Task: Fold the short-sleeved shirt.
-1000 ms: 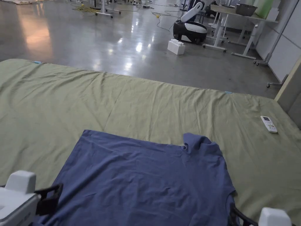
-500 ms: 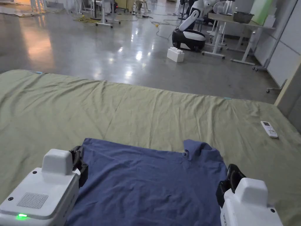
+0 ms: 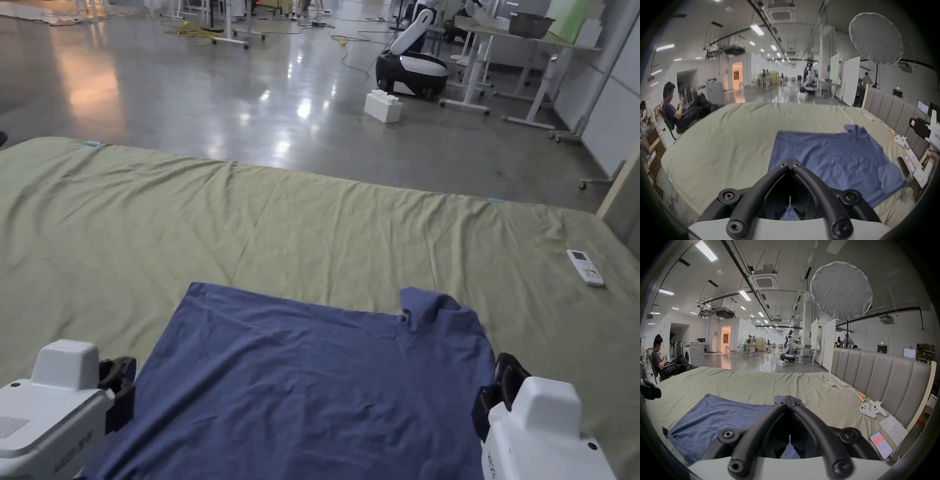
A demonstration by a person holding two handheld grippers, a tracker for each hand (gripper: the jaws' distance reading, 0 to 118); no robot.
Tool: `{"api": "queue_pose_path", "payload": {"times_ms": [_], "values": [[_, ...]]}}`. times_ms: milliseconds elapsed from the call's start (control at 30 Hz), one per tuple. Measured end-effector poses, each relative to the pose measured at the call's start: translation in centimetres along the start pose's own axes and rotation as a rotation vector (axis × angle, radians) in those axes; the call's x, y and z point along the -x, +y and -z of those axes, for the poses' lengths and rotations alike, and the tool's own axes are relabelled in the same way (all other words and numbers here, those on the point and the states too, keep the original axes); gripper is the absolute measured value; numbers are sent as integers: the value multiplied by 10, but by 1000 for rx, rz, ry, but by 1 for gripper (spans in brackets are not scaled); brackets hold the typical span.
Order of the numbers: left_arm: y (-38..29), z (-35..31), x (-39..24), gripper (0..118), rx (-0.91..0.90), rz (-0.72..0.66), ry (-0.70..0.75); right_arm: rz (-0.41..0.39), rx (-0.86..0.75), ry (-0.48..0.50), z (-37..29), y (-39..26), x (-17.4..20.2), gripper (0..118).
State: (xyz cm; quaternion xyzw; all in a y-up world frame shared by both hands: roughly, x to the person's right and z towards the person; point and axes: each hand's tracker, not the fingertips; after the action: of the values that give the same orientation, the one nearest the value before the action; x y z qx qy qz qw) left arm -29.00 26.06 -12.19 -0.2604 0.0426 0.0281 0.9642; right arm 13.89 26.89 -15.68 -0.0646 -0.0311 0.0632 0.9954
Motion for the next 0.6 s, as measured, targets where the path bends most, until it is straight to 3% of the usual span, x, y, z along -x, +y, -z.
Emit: {"api": "queue_pose_path", "payload": {"times_ms": [233,433,600], "values": [[-51,3,42,1,252,-34,21,-24,56,27,4,-18,5,0],[-73,30,63,63,376,-134,36,-29,99,44,6,-25,9,0],[-83,61,66,64,438,-144,65,-33,123,50,7,-32,10,0]]}}
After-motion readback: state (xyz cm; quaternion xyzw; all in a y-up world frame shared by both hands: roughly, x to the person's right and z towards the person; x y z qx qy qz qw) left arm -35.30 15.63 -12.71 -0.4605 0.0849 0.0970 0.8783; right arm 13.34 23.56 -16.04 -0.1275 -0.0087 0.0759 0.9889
